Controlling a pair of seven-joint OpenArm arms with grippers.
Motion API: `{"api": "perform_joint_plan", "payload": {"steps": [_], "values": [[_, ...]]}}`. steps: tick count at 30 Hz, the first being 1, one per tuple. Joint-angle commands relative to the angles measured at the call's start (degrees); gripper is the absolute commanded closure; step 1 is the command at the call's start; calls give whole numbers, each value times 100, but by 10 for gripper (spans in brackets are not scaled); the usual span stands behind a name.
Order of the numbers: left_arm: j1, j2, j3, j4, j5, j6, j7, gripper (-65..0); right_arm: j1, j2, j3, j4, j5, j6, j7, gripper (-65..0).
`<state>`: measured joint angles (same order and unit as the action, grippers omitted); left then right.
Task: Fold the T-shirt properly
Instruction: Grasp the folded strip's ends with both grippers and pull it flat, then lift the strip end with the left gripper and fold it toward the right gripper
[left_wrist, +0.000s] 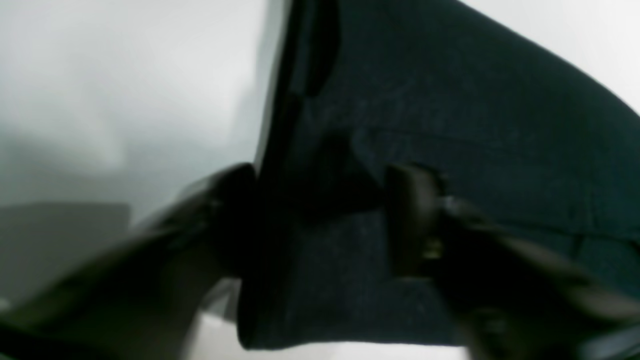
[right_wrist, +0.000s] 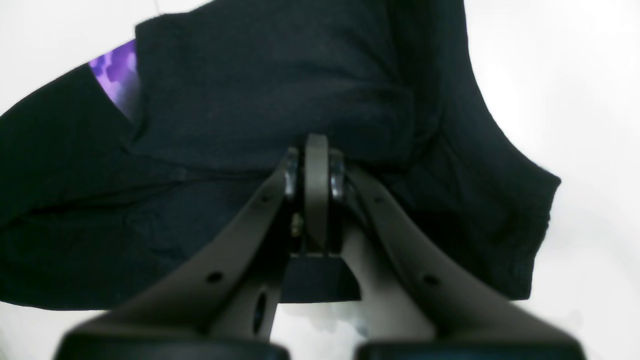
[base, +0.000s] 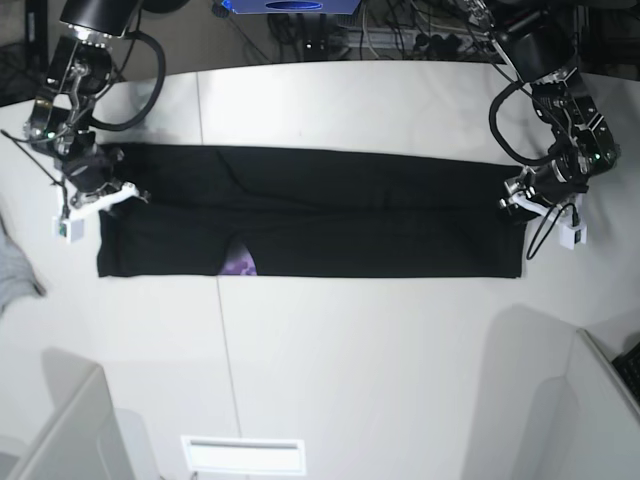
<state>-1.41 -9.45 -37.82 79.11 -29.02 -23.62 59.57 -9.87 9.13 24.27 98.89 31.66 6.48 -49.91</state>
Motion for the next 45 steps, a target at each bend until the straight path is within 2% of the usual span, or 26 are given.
{"api": "perform_joint_plan", "payload": {"steps": [1,4,5,11,14,18,23,28,31,33,45], "values": [[-22,-44,7,-12,31,19,157,-242,59,68,48,111,65,7,116,0],[-22,-123,7,-21,31,19,148,-26,59,68,56,111,65,7,116,0],[-22,-123,-29,-21,31,19,148,0,59,59,56,111,65,7,116,0],[-22,-307,-46,41,31,19,140,0,-46,-135,65,243,144,7,116,0],[-13,-422,-46,304,22,19,140,0,-178,-135,65,339,707,7,108,0],[93,-483,-20,990,31,19,148,0,-275,-117,250,331,1260,7,90,0],[383,-439,42,1922,31,19,175,0,-310,-117,443,322,1331,7,81,0],[629,-360,639,2432,31,54,184,0,-310,-99,566,322,1331,7,81,0],[726,-281,938,2652,31,370,175,0,-319,-99,566,322,1331,7,81,0],[743,-158,1053,2792,31,458,184,0,-336,-91,566,322,1331,7,81,0],[708,369,2002,2933,31,476,175,0,-398,-91,575,304,1322,7,108,0]]}}
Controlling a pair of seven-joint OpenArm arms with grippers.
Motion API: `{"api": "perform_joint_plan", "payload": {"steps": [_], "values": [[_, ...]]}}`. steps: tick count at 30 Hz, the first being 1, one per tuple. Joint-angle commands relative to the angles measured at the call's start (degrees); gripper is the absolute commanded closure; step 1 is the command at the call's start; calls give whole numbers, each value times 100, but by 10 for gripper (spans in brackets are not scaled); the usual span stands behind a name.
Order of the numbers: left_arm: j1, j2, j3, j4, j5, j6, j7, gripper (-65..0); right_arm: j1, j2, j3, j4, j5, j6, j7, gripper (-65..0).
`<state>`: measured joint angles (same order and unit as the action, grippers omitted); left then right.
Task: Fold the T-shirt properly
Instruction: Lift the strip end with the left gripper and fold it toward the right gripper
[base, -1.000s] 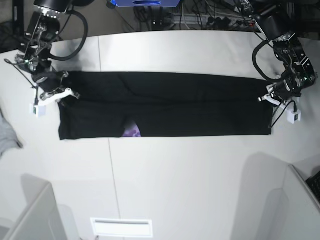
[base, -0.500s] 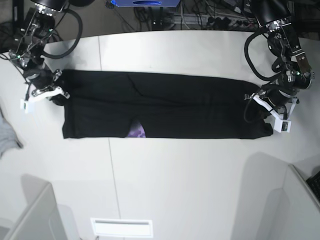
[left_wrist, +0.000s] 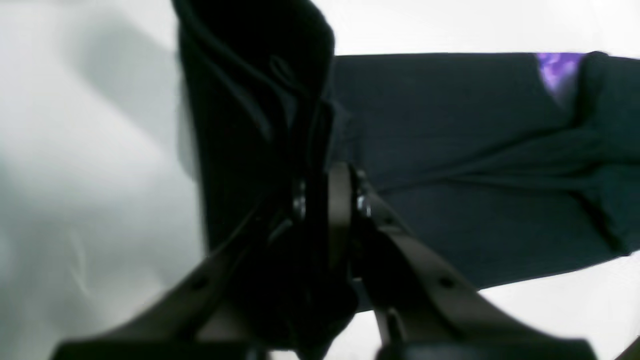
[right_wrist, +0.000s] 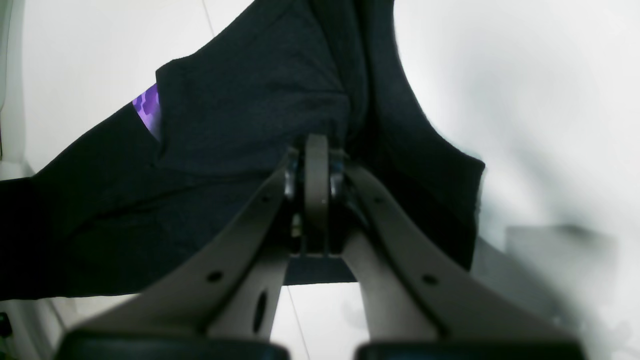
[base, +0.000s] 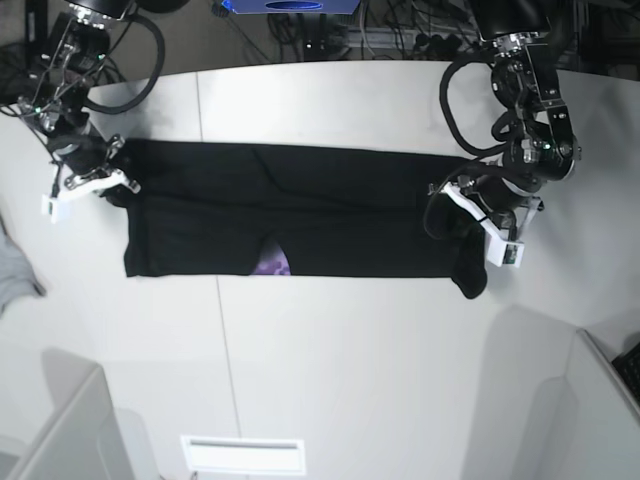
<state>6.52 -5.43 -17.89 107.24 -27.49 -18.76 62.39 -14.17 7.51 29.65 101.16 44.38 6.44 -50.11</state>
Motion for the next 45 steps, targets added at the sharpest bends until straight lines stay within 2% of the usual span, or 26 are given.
{"api": "perform_joint_plan", "payload": {"steps": [1,7,10,20,22,26,32,45], "values": [[-103,29,105,120,-122,-9,-116,0,33,71,37,77,50,11,136,0],[-112,249,826,120,-122,-1,-125,0,86,71,37,77,50,11,145,0],[-112,372,949,102,-122,-1,-125,0,86,71,37,77,50,11,145,0],[-182,460,1424,32,-122,-1,-125,0,68,71,37,77,41,11,136,0],[-252,583,1512,-91,-122,8,-107,0,68,71,37,77,41,11,136,0],[-437,732,1741,-408,-122,307,-125,0,77,71,37,77,41,11,127,0],[-674,820,2163,-874,-122,307,-134,0,59,80,37,77,41,11,127,0],[-736,829,2198,-1032,-122,307,-142,0,50,80,29,77,41,11,110,0]]}}
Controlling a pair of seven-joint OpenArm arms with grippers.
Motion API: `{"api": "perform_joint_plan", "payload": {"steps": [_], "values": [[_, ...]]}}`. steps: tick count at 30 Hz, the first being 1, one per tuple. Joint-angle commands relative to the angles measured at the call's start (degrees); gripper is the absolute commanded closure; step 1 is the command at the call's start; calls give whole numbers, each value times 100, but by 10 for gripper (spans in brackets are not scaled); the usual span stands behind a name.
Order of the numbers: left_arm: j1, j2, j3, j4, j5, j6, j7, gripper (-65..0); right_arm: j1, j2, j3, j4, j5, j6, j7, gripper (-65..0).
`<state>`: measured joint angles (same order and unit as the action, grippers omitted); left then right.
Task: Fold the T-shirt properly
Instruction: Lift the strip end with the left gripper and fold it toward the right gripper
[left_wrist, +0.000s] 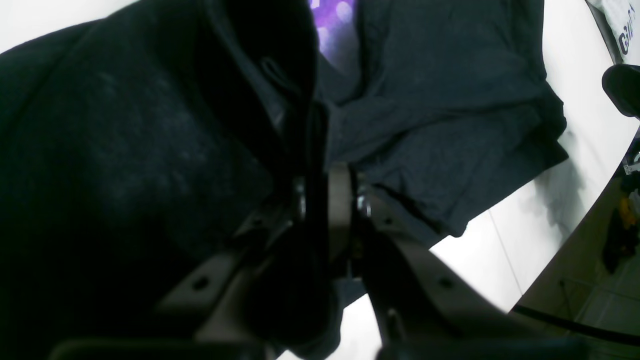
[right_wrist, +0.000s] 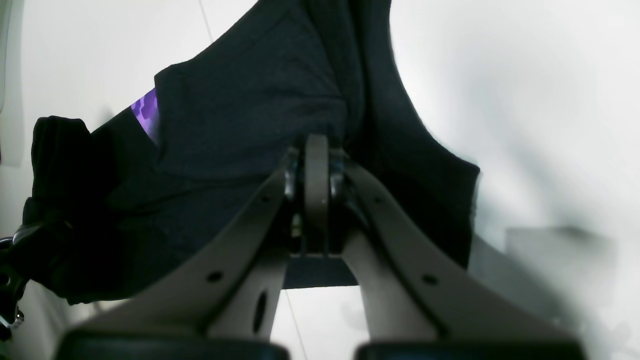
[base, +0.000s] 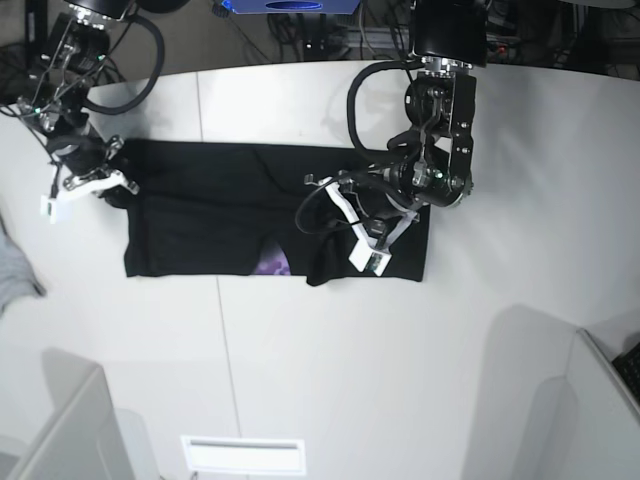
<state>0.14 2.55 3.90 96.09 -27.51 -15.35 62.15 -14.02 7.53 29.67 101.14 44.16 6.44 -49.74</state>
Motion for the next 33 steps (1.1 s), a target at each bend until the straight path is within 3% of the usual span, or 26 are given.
{"api": "perform_joint_plan", "payload": {"steps": [1,8,10,13,16,18,20,23,26,31,33], "values": [[-98,31,27,83,-120,-34,-118,0,44,78,26,79,63,11,72,0],[-98,31,27,83,-155,-34,-118,0,44,78,26,79,63,11,72,0],[-98,57,36,83,-172,-34,-118,-104,44,78,26,79,63,11,72,0],[-177,374,54,-40,-181,-34,-110,-285,61,78,26,79,63,11,72,0],[-300,550,643,-269,-190,-34,-110,-446,79,78,26,79,63,11,72,0],[-361,559,1179,-137,-181,-34,-118,-525,123,78,26,79,63,11,72,0],[-309,559,1249,259,-181,-34,-118,-558,158,78,26,79,63,11,72,0],[-89,312,537,777,-190,-34,-92,-515,264,78,26,79,63,11,64,0],[201,-127,-438,830,-190,-34,-101,-400,378,87,35,79,72,11,-121,0],[650,-602,-1942,883,-190,-34,-83,-20,826,87,448,-281,89,11,-666,-387],[799,-743,-2425,874,-190,-34,-101,0,1090,87,703,-695,89,64,-921,-461]]}}
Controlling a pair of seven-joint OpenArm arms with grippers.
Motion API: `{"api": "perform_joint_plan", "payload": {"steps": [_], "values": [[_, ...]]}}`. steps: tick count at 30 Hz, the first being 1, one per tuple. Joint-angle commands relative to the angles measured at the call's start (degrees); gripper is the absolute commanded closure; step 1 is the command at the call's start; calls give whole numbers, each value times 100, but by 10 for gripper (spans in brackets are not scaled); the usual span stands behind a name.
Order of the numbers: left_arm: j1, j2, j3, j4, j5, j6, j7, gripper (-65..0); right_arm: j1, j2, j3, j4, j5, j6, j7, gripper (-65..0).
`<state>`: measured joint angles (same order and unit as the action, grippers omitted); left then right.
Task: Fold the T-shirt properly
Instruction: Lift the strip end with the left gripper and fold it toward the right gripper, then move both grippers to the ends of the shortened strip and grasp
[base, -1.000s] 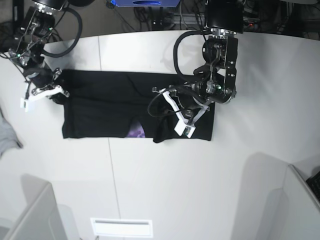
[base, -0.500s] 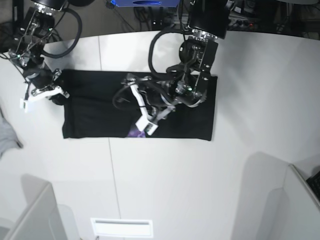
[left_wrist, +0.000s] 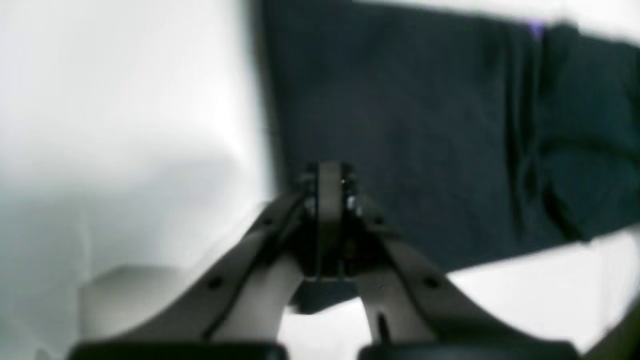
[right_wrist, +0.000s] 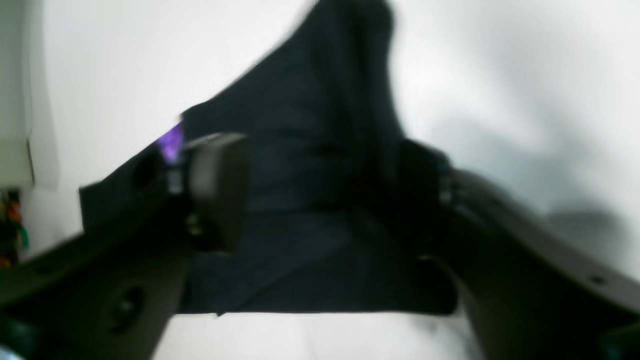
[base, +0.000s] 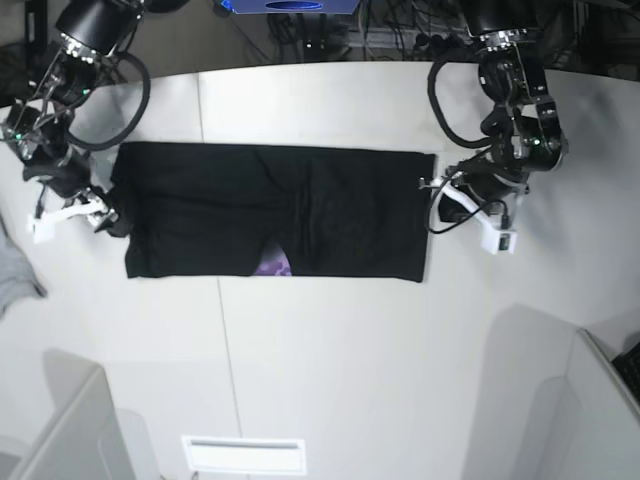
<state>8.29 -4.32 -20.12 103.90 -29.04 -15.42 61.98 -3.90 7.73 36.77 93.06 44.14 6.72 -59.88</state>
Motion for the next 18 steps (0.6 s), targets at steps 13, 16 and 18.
{"api": "perform_joint_plan", "payload": {"steps": [13,16,18], "values": [[485,-250,-1527,59,25,-45,-92,0,1133,1043,63,-2787,65,1398,-214,-455],[414,-250,-1474,85,25,-45,-92,0,984,1043,-508,-2778,74,1671,-223,-453],[388,-250,-1430,50,25,-45,-92,0,860,990,-719,-2778,83,1741,-188,-453]]}}
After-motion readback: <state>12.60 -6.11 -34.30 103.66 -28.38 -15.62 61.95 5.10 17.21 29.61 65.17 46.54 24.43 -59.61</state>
